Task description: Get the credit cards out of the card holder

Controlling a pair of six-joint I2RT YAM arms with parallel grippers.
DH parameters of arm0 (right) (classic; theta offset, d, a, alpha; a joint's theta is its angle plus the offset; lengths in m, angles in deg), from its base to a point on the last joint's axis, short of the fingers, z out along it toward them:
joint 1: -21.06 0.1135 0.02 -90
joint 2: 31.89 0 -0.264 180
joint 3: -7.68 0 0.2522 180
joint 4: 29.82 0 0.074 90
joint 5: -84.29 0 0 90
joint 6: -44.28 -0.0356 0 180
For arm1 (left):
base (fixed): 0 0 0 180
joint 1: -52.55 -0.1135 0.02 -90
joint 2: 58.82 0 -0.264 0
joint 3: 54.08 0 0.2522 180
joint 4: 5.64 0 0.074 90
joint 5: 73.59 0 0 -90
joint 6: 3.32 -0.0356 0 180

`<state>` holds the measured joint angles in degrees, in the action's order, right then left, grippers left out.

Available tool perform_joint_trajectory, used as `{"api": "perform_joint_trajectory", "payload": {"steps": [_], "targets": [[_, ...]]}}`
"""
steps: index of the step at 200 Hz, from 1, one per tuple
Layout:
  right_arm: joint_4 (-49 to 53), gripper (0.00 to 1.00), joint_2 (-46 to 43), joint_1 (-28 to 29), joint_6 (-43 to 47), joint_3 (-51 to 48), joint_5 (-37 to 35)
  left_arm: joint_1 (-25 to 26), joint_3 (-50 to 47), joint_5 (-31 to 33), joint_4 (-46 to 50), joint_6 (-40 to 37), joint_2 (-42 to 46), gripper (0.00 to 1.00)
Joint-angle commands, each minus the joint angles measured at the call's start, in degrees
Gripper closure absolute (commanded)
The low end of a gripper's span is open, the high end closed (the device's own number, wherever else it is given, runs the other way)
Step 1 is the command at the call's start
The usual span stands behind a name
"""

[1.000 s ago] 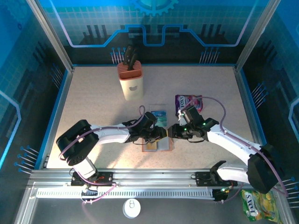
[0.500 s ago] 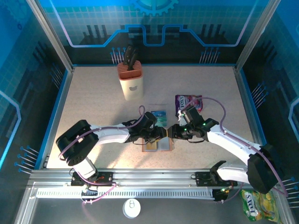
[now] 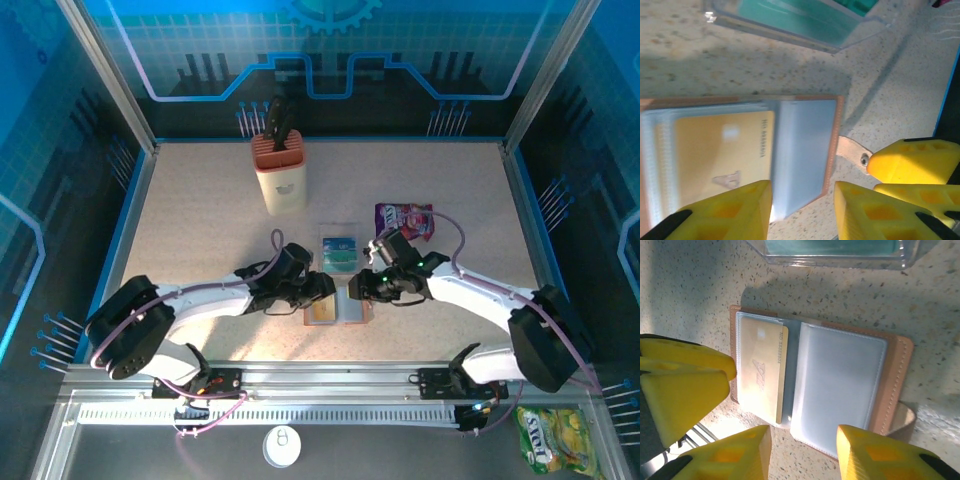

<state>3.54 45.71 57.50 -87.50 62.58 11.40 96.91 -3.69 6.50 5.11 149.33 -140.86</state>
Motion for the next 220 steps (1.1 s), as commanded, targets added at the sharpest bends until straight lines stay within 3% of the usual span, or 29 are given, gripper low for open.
{"api": "perform_joint_trajectory", "payload": {"steps": [1,98,220], "targets": [[-2.1,0.61,2.4,1.7,-1.0,2.6,1.4,-0.9,-2.3,1.5,3.3,-0.7,3.0,0.65],[-3.8,0.61,10.1,5.5,-1.3,7.1,2.3,-2.3,-7.6,1.7,3.3,0.4,6.9,0.89],[-5.2,0.62,12.0,7.3,-2.6,7.3,2.3,-2.4,-7.2,-0.3,1.1,0.3,2.1,0.98]]}}
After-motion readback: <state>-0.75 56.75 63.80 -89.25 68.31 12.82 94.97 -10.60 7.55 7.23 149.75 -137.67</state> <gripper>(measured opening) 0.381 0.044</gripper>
